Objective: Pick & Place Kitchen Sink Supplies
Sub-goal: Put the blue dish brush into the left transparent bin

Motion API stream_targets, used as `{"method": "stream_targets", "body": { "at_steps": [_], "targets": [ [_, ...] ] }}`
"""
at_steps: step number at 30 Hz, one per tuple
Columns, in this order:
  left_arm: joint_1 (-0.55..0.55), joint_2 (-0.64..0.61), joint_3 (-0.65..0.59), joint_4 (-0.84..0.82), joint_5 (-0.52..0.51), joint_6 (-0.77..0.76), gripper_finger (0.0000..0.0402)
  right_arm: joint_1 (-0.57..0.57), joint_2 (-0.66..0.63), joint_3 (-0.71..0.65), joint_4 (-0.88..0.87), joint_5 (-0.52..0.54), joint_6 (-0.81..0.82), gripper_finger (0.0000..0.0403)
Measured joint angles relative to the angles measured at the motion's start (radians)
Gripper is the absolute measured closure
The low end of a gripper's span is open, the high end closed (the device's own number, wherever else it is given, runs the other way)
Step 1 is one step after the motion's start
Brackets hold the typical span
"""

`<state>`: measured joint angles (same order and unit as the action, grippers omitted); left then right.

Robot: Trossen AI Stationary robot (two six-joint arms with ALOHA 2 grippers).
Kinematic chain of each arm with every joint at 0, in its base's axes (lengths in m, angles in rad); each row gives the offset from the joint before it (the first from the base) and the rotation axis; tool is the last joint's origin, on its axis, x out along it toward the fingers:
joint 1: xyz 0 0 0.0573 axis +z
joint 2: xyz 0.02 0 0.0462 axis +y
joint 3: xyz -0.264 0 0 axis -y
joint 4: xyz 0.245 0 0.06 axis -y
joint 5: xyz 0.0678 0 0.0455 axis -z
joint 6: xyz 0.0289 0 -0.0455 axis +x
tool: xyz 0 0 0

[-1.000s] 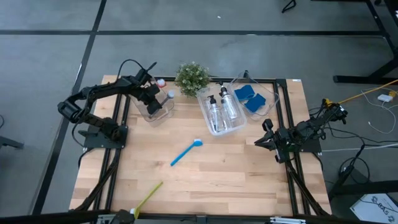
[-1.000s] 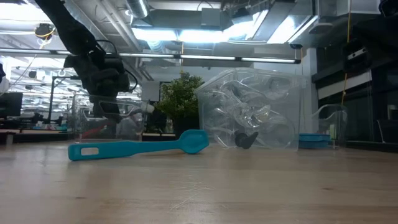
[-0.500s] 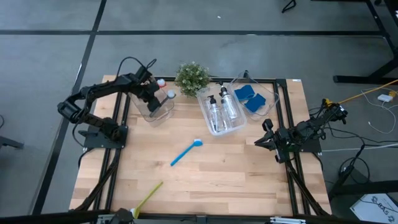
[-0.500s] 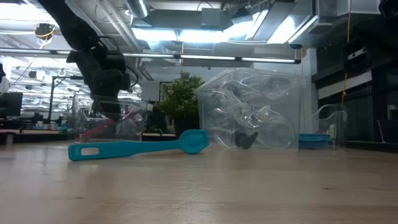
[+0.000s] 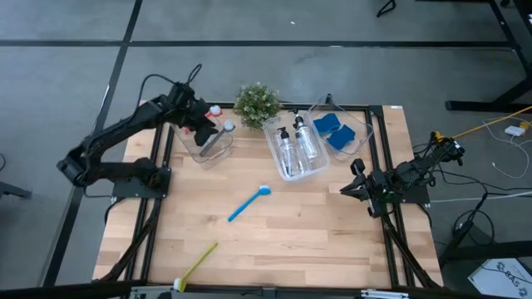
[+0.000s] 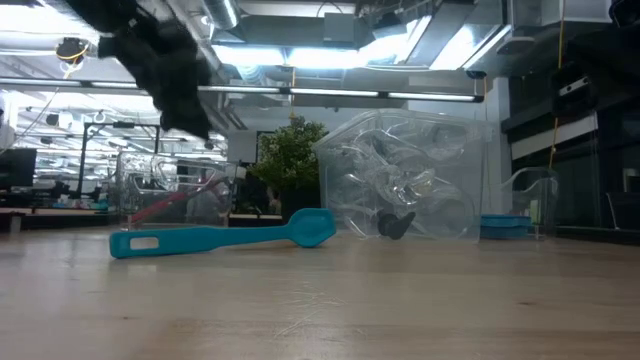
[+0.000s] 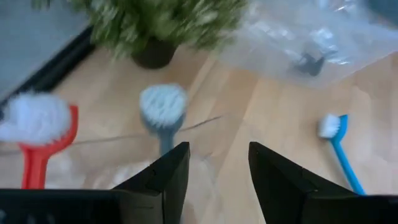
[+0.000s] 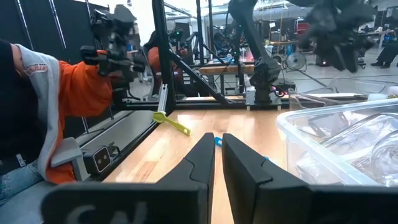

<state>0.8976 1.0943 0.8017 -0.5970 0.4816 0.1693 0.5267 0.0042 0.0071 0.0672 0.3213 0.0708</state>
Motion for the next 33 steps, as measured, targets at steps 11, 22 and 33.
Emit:
{"method": "stream_targets", "body": {
  "at_steps": [11,22,33],
  "targets": [
    [-0.385,-0.163,0.0,-0.005,-0.327,-0.132,0.0242,0.0,0.0,0.0,0.0,0.0,0.0,0.037],
    [-0.838,-0.112,0.0,-0.004,-0.598,-0.352,0.0242,0.0,0.0,0.0,0.0,0.0,0.0,0.037],
    [-1.14,0.105,0.0,0.138,-0.73,-0.551,0.0242,0.0,0.0,0.0,0.0,0.0,0.0,0.037]
  ]
}}
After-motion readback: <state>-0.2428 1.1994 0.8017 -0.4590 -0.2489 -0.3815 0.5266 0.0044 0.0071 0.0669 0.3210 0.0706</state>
